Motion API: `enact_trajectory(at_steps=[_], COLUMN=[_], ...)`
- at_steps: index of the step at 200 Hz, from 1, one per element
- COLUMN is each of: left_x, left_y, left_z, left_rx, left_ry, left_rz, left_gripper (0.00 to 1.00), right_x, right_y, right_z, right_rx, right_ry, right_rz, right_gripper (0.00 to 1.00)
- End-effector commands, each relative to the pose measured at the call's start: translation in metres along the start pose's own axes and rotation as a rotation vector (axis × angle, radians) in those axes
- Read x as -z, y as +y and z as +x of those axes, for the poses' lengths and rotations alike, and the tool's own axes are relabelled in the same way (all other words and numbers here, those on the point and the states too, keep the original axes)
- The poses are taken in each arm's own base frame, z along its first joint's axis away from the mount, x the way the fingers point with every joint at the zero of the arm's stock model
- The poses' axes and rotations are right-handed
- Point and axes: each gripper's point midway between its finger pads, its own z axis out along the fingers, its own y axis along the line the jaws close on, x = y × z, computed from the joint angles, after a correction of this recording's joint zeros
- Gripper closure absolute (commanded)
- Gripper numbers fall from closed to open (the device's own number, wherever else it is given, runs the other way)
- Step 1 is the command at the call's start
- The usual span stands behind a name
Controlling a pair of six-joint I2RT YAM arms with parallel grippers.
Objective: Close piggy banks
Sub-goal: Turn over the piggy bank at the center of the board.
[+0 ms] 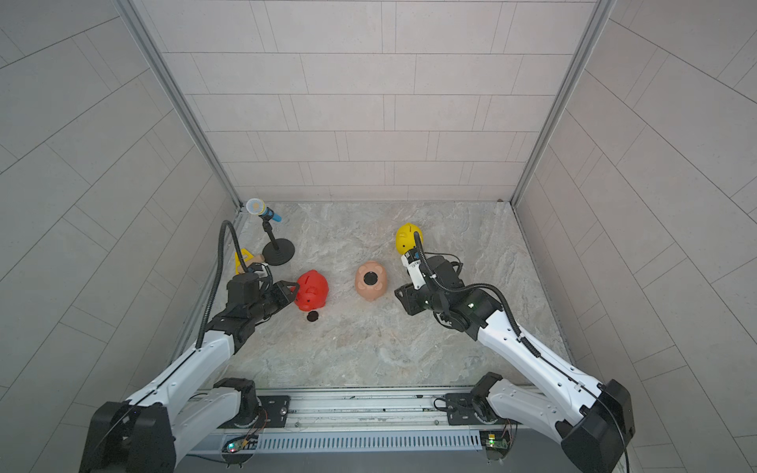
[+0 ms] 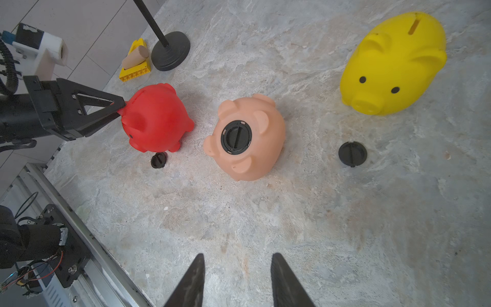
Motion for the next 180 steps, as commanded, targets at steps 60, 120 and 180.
enact_trajectory(at_steps=[60, 120, 180], left_x=[-0.011, -0.01, -0.008], left_y=[0.03, 0.043, 0.05], left_z=[0.013, 0.012, 0.01], left_rx=[0.124, 0.132, 0.11], left_ry=[0.066, 0.066, 0.061], left_rz=[-0.034, -0.075, -0.117], left_gripper=[0.66, 0.66, 0.66], right_x=[0.001, 0.0, 0.0], right_y=[0.0, 0.0, -0.001], right_z=[-0.003, -0.002, -0.001], right_rx=[0.005, 0.006, 0.005], right_ry=[-0.018, -0.019, -0.017], right_rz=[0.001, 0.005, 0.006], right_gripper=[0.58, 0.58, 0.58])
